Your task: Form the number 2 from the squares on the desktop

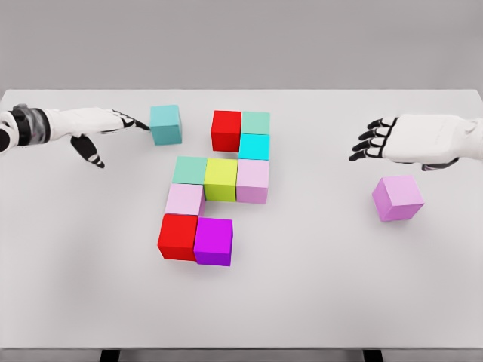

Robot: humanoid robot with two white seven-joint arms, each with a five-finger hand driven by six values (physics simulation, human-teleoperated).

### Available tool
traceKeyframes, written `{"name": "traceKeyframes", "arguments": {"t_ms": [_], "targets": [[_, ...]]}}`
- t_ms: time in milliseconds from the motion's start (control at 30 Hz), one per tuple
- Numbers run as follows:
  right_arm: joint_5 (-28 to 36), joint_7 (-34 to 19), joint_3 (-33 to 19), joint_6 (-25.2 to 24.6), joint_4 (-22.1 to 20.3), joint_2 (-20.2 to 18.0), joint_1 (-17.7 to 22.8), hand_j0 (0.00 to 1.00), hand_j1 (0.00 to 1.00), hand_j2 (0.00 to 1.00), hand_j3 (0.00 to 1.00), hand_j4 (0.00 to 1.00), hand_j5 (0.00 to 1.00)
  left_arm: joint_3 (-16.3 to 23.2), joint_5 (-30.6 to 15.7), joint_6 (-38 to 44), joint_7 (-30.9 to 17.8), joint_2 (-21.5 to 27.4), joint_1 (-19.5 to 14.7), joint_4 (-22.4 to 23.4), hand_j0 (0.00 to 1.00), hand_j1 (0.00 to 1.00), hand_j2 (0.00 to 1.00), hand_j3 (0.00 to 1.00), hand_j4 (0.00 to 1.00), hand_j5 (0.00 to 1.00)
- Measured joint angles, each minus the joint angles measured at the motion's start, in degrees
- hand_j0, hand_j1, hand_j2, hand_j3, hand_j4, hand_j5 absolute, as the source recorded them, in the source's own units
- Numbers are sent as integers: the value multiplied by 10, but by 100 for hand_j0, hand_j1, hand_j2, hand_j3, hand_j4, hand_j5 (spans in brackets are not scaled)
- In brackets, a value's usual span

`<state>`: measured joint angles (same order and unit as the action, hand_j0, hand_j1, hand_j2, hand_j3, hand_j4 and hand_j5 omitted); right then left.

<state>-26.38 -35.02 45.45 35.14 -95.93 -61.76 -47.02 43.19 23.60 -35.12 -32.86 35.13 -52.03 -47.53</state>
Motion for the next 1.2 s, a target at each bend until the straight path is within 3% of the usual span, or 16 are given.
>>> {"name": "traceKeyframes", "arguments": {"t_ms": [300, 600, 1200], "targets": [[-29, 0, 38, 0, -4, -14, 0, 100, 100, 100, 100, 100, 100, -4, 1, 0, 1, 1, -16, 55, 100, 100, 100, 100, 100, 100], [-58, 0, 63, 0, -8, -15, 1, 100, 100, 100, 100, 100, 100, -3, 1, 0, 2, -47, -30, 95, 100, 100, 100, 100, 100, 100], [-85, 0, 71, 0, -7, -10, 5, 100, 100, 100, 100, 100, 100, -1, 2, 0, 2, -62, -46, 98, 100, 100, 100, 100, 100, 100]]}}
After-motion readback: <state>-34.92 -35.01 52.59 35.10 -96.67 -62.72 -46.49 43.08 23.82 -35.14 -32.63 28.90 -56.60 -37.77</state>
